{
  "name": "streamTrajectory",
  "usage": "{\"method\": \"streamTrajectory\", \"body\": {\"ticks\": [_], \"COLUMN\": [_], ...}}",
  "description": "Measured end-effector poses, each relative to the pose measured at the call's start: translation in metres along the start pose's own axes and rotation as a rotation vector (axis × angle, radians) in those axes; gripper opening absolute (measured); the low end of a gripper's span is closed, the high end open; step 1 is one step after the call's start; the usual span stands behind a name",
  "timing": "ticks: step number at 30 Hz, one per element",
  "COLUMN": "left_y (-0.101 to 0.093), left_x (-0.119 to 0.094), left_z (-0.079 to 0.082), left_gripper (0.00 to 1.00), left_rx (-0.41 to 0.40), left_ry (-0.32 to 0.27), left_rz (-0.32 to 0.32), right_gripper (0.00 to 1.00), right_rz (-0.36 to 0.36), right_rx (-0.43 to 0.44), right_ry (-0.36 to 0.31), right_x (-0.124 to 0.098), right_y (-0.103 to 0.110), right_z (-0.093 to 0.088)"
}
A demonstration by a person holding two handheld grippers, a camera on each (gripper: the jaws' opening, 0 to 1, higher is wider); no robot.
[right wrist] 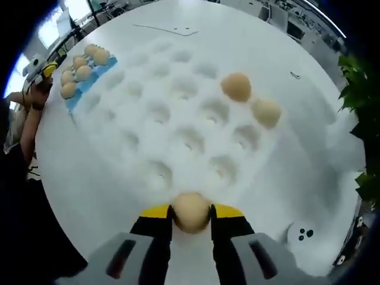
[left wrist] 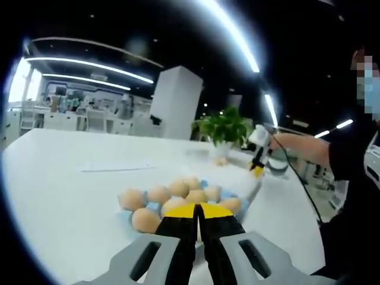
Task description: Pick up the eggs on the table and place them into the egg tray on the table
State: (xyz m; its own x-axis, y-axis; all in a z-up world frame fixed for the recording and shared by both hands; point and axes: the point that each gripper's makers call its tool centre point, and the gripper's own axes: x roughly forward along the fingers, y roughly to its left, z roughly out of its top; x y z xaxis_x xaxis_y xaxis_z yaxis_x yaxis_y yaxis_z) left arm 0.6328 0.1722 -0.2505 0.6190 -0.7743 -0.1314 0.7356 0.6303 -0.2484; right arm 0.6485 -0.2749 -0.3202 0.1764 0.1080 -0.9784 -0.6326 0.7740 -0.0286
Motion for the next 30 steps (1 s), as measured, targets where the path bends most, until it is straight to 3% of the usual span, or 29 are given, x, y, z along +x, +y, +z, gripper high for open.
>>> {"method": "streamTrajectory", "body": {"ticks": [2,4,13,19,23,30], "left_y": [-0.002,-0.003,-0.003,-0.004,-0.005,-0.003], "left_x": [0.001,0.002,0.003,0.004,0.005,0.002], "left_z": [0.0,0.0,-0.002,-0.006,-0.01,-0.01], "left_gripper": [0.0,0.0,0.0,0.0,0.0,0.0], "left_rx": [0.009,0.011,0.012,0.024,0.025,0.016], "left_ry": [0.0,0.002,0.009,0.026,0.046,0.041], "left_rz": [-0.004,-0.005,-0.009,-0.002,-0.003,0.001], "right_gripper": [0.26,0.25,0.25,0.25,0.25,0.25], "right_rz": [-0.023,-0.032,-0.036,-0.008,0.003,0.065], "right_rx": [0.027,-0.005,-0.035,-0.042,-0.084,-0.105], "right_ry": [0.027,0.037,-0.003,-0.021,-0.03,-0.031], "right_x": [0.001,0.0,-0.019,-0.032,-0.04,-0.042], "right_y": [0.0,0.002,0.008,0.022,0.04,0.069], "right_z": [0.0,0.0,0.007,0.022,0.042,0.065]}}
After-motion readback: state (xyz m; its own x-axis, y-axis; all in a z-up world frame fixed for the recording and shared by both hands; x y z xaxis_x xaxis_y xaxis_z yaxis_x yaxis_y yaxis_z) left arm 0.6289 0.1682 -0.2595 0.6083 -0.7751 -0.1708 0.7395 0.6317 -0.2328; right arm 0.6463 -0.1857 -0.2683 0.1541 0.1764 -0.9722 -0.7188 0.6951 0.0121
